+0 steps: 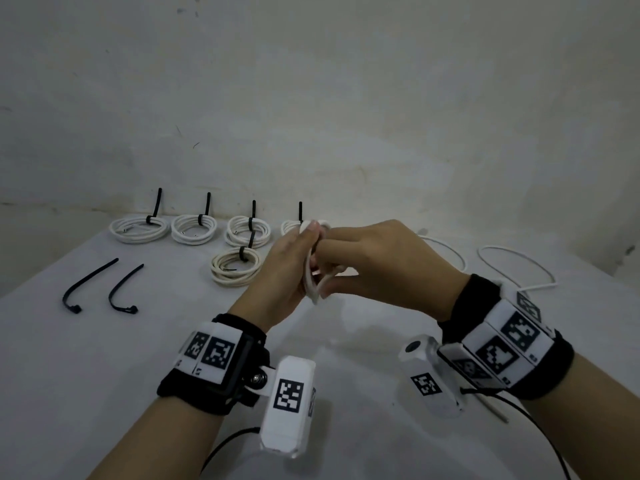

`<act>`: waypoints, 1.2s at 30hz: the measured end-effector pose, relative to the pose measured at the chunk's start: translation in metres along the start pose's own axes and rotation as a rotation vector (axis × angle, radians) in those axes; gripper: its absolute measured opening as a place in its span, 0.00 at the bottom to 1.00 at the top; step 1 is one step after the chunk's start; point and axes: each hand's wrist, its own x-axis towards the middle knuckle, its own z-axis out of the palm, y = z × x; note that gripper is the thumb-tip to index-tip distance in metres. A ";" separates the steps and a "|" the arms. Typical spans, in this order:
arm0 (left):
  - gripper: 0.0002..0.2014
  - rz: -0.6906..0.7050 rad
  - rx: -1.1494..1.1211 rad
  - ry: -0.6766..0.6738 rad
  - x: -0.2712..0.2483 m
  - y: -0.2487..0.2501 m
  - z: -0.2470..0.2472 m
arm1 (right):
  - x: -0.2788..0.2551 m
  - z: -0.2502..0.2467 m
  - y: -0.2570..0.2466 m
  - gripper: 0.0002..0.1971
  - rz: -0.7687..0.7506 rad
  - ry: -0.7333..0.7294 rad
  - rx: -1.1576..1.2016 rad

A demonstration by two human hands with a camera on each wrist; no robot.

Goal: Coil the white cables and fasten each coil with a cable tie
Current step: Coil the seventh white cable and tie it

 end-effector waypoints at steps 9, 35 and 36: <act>0.28 -0.079 -0.010 -0.119 -0.007 -0.001 0.009 | 0.008 -0.004 0.011 0.10 0.190 -0.071 0.263; 0.26 0.171 0.278 0.193 -0.004 -0.012 0.006 | -0.004 0.039 0.038 0.13 0.514 0.280 0.280; 0.25 0.179 0.277 0.200 -0.004 -0.013 0.006 | -0.005 0.040 0.038 0.13 0.506 0.292 0.274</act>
